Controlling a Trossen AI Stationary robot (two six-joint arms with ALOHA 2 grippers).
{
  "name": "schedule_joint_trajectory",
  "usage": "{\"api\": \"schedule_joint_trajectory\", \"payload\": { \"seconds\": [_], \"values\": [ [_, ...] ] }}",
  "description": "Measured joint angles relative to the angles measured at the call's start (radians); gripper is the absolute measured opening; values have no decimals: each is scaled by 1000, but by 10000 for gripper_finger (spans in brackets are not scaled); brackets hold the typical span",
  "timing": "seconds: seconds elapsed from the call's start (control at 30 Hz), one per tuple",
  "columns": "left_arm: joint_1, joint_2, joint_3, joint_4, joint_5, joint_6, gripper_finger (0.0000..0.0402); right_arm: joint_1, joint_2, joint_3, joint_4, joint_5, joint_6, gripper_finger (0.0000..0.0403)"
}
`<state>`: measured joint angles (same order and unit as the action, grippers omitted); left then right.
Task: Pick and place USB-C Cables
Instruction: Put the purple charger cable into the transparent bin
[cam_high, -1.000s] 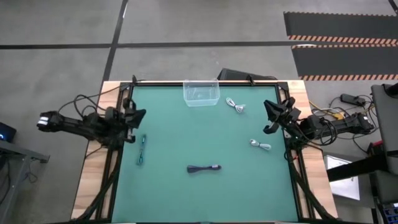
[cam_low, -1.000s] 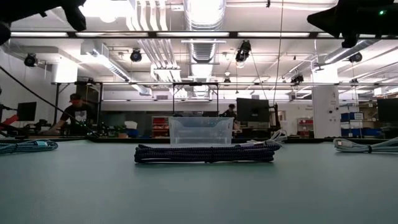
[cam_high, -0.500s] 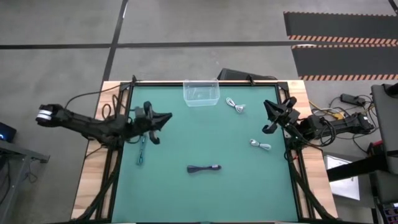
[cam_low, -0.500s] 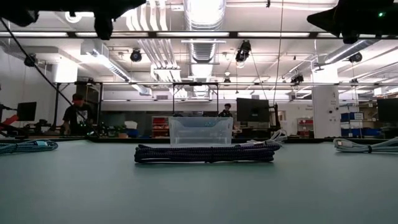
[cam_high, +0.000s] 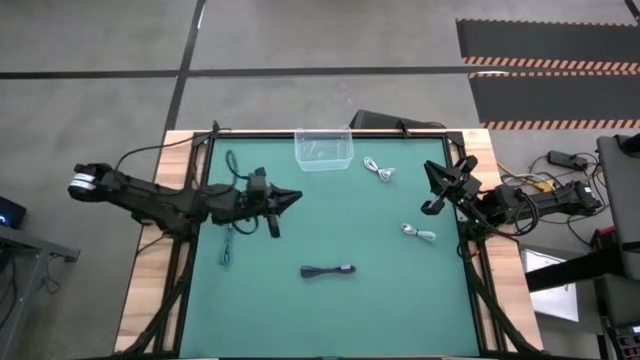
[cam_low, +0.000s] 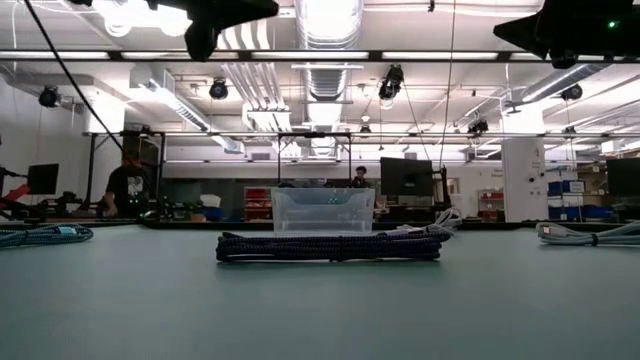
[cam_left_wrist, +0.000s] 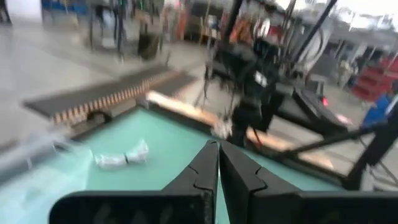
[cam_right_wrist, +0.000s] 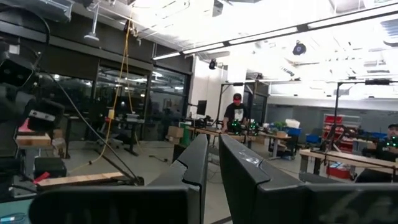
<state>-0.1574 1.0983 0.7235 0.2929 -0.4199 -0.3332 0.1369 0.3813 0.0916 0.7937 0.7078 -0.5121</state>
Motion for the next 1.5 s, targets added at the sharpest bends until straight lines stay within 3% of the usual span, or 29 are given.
{"api": "schedule_joint_trajectory", "payload": {
  "seconds": [0.3,0.57,0.83,1.13,1.5],
  "values": [
    [0,170,248,-402,230,-136,0,0,0,0,-3,0,5,31],
    [-8,330,432,-702,348,-203,0,0,0,0,-3,0,14,31],
    [-51,469,567,-985,462,-418,0,0,0,0,-4,0,13,31],
    [-80,618,680,-1015,551,-438,0,0,0,0,-4,0,2,31],
    [-138,739,782,-1018,506,-187,0,0,0,0,-4,0,2,31]
  ]
}}
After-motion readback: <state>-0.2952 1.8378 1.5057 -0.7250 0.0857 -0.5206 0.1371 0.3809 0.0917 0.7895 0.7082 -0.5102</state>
